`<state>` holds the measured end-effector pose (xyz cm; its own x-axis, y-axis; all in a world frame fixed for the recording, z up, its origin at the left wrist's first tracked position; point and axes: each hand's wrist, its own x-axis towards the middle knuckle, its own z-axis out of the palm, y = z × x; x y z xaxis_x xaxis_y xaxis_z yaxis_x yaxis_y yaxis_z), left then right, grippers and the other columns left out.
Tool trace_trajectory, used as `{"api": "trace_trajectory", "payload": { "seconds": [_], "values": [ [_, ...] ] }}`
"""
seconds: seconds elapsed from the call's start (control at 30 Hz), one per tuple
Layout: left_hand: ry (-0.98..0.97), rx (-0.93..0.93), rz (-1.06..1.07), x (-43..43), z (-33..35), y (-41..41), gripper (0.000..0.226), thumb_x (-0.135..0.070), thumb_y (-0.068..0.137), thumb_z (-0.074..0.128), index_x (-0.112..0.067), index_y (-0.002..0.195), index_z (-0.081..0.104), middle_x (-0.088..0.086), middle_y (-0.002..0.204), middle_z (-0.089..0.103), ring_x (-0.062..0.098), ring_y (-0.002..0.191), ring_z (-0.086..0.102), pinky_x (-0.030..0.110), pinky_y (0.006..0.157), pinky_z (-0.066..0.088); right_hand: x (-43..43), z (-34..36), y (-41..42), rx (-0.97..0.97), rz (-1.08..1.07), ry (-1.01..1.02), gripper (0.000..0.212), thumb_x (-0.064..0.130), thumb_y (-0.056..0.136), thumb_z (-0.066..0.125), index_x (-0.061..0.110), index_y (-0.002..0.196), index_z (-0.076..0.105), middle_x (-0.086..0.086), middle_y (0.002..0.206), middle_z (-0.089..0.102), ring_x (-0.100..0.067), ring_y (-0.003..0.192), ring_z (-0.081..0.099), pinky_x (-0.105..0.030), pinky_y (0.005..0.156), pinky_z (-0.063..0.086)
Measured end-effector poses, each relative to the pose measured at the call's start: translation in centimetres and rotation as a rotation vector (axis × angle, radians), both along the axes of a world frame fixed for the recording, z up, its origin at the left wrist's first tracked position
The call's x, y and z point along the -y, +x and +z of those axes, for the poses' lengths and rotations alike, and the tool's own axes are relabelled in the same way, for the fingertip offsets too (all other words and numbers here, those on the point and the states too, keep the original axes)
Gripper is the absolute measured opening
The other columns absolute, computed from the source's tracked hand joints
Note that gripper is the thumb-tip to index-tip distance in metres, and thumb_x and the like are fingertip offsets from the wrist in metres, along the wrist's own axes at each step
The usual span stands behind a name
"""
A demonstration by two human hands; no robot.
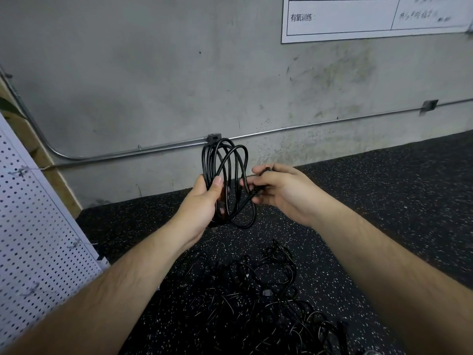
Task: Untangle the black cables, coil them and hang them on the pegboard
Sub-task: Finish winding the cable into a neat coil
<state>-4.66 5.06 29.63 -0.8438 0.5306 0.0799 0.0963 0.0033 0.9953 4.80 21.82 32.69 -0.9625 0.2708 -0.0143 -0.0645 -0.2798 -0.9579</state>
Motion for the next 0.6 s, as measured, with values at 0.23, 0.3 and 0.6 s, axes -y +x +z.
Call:
{"api": "trace_trajectory", "payload": {
  "seconds": [0.23,0.3,0.6],
  "values": [
    [0.251,0.141,-0.134,-0.4,0.6,0.8,0.01,-0.021,0.109,0.044,-0.013,0.113,0.048,-0.003,0.069,0.04,0.011,0.054,0.036,0.023,0.055,0.039,0.9,-0.9,-0.9,-0.056,-0.173,0.109,0.031,0.015,0.097,0.067,0.008,0.126,0.059,-0.007,0.103,0.065,-0.017,0.083,0.059,-0.03,0.071,0.052],
    [0.332,0.207,-0.206,-0.4,1.2,1.3,0.008,-0.021,0.108,0.045,-0.013,0.106,0.048,-0.003,0.067,0.034,0.01,0.051,0.031,0.023,0.051,0.037,1.5,-1.4,-1.2,-0.021,-0.177,0.103,0.043,0.034,0.092,0.074,0.017,0.128,0.058,-0.006,0.108,0.065,-0.018,0.093,0.063,-0.035,0.081,0.054],
    [0.166,0.071,-0.276,-0.4,0.9,1.7,0.028,-0.028,0.107,0.046,-0.008,0.126,0.049,-0.005,0.065,0.038,0.01,0.051,0.03,0.027,0.047,0.037,2.4,-0.4,-1.6,-0.023,-0.012,-0.111,0.017,0.019,0.097,0.066,0.004,0.104,0.068,-0.013,0.092,0.07,-0.029,0.082,0.068,-0.04,0.076,0.06]
  ]
}}
